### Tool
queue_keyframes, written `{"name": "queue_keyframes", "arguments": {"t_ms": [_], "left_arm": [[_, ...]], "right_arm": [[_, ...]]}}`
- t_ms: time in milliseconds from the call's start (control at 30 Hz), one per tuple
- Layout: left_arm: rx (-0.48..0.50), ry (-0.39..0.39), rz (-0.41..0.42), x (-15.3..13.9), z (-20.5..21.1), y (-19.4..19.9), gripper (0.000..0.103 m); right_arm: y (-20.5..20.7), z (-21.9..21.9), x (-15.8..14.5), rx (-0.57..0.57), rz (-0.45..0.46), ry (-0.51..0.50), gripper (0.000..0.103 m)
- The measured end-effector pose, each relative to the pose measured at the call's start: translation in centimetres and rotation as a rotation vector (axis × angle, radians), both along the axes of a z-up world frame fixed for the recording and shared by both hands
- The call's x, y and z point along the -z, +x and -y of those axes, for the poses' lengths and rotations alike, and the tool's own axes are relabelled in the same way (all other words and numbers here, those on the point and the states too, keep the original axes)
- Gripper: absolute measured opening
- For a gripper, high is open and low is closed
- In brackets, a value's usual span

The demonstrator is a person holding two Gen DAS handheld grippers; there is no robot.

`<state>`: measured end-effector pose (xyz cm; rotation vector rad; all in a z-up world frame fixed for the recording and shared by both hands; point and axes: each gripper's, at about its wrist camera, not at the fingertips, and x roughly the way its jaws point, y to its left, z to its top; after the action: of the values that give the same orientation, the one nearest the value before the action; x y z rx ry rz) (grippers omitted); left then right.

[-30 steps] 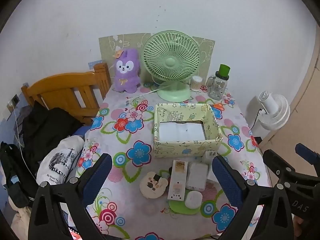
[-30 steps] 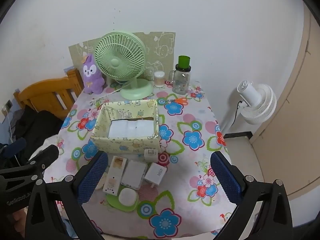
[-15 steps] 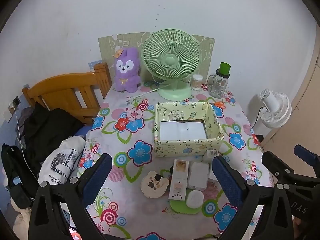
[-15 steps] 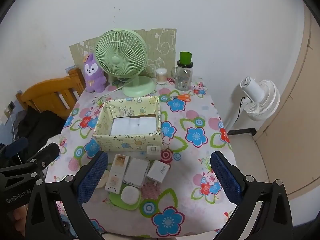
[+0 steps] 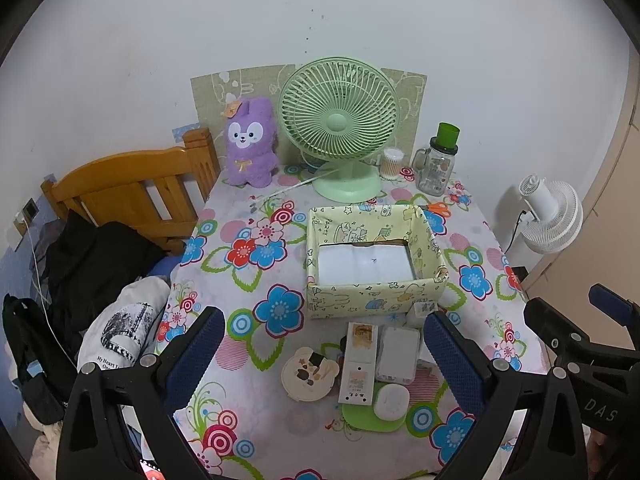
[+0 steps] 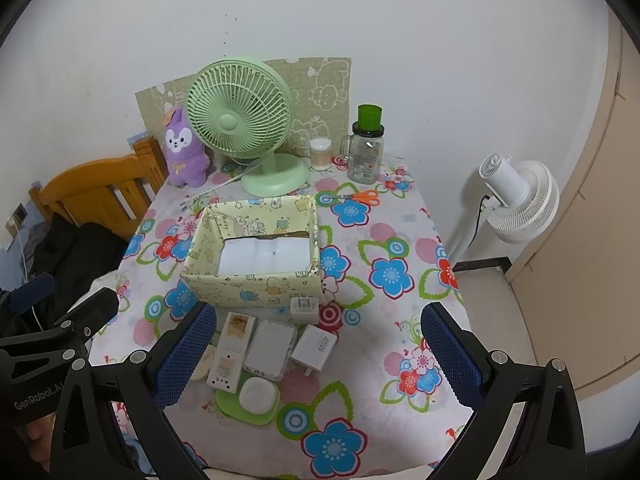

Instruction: Organize rigid objects

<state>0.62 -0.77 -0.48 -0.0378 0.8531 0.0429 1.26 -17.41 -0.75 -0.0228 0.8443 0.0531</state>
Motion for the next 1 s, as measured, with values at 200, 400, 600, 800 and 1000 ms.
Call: {"name": "queue_keyframes", "arguments": {"t_ms": [200,400,600,800,1000], "left_arm": [[0.004,-0.004,-0.001,0.10,0.00,0.03,0.101],[0.007,-0.003,-0.004,0.17,0.03,0.12,0.101],[0.008,-0.003,-0.004,0.18,0.07,0.21,0.101],[0.008,-0.002,-0.007,0.17,0.14,0.30,0.101],[0.008,-0.002,-0.007,0.19,0.10,0.29,0.101]], "right_arm": [[0.17,-0.21,0.20,0.006,0.002,-0.009,0.103],[0.28,-0.45,0.40,0.009,0.000,-0.016,0.103],[0.34,-0.50,0.44,0.011,-0.002,-0.014,0.103],[0.38,-0.48,0.43,0.009,-0.002,-0.017,0.103],[0.48,-0.47,0.39,0.010,-0.004,-0.015,0.103]]}}
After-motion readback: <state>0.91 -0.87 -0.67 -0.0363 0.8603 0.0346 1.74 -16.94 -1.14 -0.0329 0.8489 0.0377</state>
